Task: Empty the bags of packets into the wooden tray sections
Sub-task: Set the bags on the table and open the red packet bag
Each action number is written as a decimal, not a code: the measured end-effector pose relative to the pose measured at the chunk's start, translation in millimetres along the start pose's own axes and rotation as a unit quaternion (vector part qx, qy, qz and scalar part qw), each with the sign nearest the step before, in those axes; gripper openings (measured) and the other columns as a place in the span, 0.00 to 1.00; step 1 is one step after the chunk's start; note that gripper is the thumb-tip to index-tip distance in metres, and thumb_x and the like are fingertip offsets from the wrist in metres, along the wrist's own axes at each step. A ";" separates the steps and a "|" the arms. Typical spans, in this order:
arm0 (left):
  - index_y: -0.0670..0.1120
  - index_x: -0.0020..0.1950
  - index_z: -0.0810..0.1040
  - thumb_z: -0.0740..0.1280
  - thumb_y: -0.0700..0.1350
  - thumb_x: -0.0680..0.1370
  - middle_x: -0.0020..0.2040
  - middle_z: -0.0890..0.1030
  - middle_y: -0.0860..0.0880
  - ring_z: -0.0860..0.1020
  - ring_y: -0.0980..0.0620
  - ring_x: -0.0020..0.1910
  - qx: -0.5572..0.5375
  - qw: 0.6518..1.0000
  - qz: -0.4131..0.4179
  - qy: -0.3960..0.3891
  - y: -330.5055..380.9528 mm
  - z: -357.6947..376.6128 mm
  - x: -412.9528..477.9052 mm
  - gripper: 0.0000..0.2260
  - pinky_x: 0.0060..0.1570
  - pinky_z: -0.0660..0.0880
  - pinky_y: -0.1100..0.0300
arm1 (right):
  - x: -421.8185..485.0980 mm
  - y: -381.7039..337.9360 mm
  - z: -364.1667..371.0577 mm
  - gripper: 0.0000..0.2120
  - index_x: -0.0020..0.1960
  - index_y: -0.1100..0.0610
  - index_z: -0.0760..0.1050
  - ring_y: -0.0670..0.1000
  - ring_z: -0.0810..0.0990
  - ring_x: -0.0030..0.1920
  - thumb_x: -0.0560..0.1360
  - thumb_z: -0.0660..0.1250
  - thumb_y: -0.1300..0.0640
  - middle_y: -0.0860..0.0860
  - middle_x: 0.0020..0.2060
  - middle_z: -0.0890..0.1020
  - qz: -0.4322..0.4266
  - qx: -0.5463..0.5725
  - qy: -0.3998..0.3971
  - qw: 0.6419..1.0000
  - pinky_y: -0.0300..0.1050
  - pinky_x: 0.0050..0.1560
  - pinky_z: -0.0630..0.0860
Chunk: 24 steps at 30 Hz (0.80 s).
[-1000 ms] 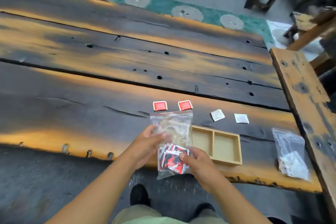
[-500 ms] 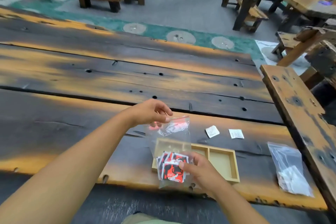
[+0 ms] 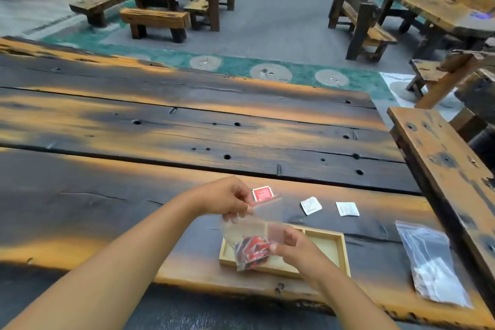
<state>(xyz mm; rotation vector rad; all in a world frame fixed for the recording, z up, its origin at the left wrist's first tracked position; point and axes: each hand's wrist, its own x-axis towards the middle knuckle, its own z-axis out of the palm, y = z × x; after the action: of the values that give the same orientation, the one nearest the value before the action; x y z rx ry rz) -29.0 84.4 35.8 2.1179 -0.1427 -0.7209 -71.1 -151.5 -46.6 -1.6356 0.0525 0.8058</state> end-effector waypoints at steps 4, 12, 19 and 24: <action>0.42 0.42 0.79 0.69 0.36 0.78 0.31 0.78 0.48 0.76 0.54 0.26 -0.054 0.997 -0.013 0.052 -14.0 24.7 2.1 0.05 0.28 0.75 0.62 | 4.9 -10.6 -7.2 0.22 0.66 0.49 0.73 0.46 0.77 0.62 0.75 0.74 0.59 0.47 0.62 0.78 -0.035 -0.040 0.033 0.998 0.38 0.54 0.74; 0.40 0.45 0.76 0.67 0.33 0.77 0.33 0.78 0.45 0.79 0.45 0.34 -0.239 0.955 -0.027 0.176 -23.3 67.4 -0.5 0.03 0.35 0.79 0.51 | 6.4 -49.0 23.9 0.18 0.47 0.57 0.77 0.50 0.82 0.36 0.81 0.61 0.43 0.51 0.36 0.83 -0.027 -0.065 -0.012 0.997 0.42 0.34 0.75; 0.38 0.53 0.75 0.73 0.34 0.73 0.36 0.78 0.43 0.77 0.44 0.35 -0.390 0.911 -0.009 0.134 -37.1 97.0 -6.7 0.11 0.36 0.76 0.54 | 12.6 -38.4 38.4 0.21 0.51 0.58 0.81 0.50 0.79 0.34 0.80 0.61 0.40 0.53 0.34 0.83 0.018 -0.057 0.006 0.998 0.42 0.34 0.76; 0.41 0.57 0.76 0.76 0.36 0.71 0.42 0.79 0.42 0.78 0.46 0.40 -0.457 0.885 0.001 0.084 -46.2 101.2 -12.0 0.17 0.40 0.76 0.55 | 8.9 -36.6 37.2 0.12 0.50 0.60 0.79 0.50 0.80 0.33 0.80 0.61 0.53 0.54 0.33 0.84 0.032 -0.055 0.016 0.998 0.43 0.35 0.77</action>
<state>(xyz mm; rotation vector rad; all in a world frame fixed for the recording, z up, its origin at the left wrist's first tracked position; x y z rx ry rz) -101.0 45.4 -40.6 1.2504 0.2536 -0.4548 -65.0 -106.0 -20.3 -1.7581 0.0846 0.8443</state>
